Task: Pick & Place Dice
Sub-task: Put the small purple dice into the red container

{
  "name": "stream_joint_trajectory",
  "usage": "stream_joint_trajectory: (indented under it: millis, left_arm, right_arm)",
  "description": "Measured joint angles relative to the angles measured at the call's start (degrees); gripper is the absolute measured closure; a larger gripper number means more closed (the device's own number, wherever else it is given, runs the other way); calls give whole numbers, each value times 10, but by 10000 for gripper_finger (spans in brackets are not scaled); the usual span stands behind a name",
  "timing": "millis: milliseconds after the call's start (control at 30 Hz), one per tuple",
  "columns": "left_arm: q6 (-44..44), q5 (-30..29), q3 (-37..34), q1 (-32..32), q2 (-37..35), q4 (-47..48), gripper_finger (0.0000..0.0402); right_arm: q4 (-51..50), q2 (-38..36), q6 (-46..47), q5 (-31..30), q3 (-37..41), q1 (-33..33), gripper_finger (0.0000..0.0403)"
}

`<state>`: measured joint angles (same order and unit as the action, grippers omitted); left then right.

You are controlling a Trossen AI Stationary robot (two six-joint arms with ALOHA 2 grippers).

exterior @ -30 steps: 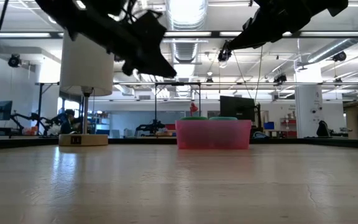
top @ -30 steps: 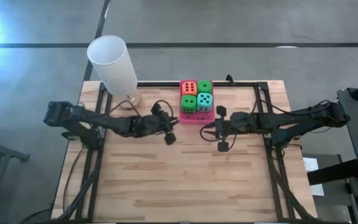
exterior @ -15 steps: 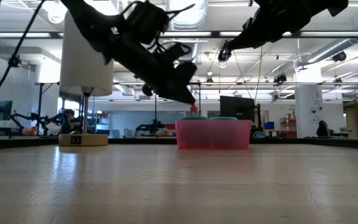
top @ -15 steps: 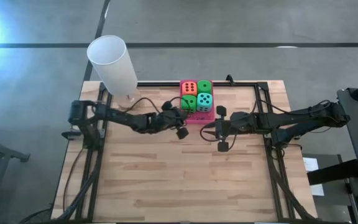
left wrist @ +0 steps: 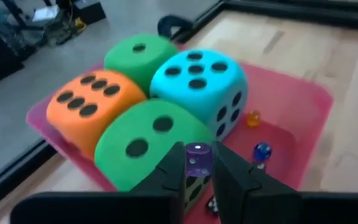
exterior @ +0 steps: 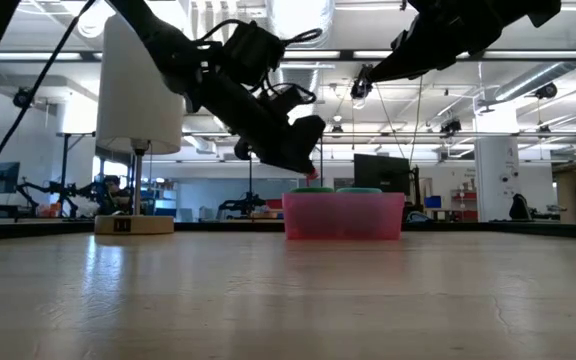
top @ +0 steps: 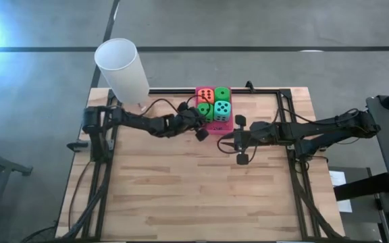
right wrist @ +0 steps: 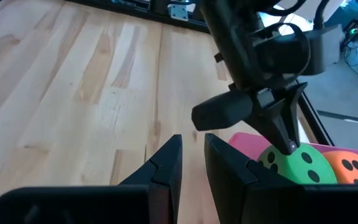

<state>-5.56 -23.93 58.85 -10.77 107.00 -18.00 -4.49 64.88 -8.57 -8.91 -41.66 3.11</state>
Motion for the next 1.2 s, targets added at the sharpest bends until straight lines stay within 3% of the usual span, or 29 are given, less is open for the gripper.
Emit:
stream_joint_trajectory:
  millis: [200,600,1200]
  left_arm:
    - [-4,0,-1,-2,0,17,344]
    - [-52,0,-1,-6,0,17,294]
    - [-17,0,1,-13,27,18,291]
  right_arm:
    - [0,0,0,0,1,0,339]
    - [0,0,0,0,1,0,339]
    - [1,0,0,0,1,0,339]
